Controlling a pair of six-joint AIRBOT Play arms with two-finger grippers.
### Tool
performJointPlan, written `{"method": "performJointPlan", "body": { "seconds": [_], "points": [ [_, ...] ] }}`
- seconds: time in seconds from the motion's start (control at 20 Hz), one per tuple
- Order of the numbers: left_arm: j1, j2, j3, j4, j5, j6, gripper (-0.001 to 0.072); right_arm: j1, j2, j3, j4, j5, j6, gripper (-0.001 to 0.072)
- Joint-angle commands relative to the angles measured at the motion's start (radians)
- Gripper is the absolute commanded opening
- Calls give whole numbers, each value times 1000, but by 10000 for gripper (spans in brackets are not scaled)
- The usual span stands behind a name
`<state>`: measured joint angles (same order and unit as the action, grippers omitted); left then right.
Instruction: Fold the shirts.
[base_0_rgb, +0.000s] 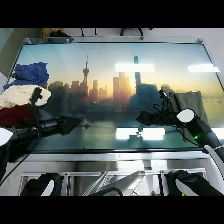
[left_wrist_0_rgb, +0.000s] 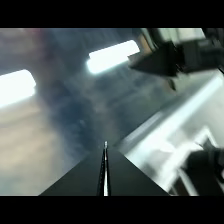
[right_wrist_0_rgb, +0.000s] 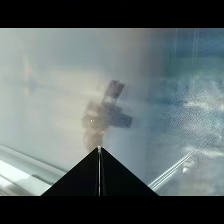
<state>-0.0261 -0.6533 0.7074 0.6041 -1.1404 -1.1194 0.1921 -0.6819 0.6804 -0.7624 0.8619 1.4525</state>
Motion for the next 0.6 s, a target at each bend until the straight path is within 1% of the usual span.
{"method": "performJointPlan", "body": {
  "seconds": [0.0,0.05,0.1,0.15,0.25,0.4,0.55],
  "points": [
    [112,-111,150,143,101,-25,25,0,-5,0,0,-2,-13,19],
    [182,-190,239,172,100,-17,142,0,-5,0,0,-2,-17,19],
    [249,-279,330,200,101,-2,561,0,-6,0,-1,-7,-17,20],
    [301,-369,415,229,95,-2,700,0,-6,0,-1,-18,-17,19],
    [369,-563,589,311,95,20,701,0,-6,0,-1,-48,-18,19],
    [388,-876,867,465,102,18,702,0,-9,0,-4,-94,-18,19],
    [388,-1158,1139,594,115,-37,704,0,-26,0,-5,-99,-17,20]
  ]
}}
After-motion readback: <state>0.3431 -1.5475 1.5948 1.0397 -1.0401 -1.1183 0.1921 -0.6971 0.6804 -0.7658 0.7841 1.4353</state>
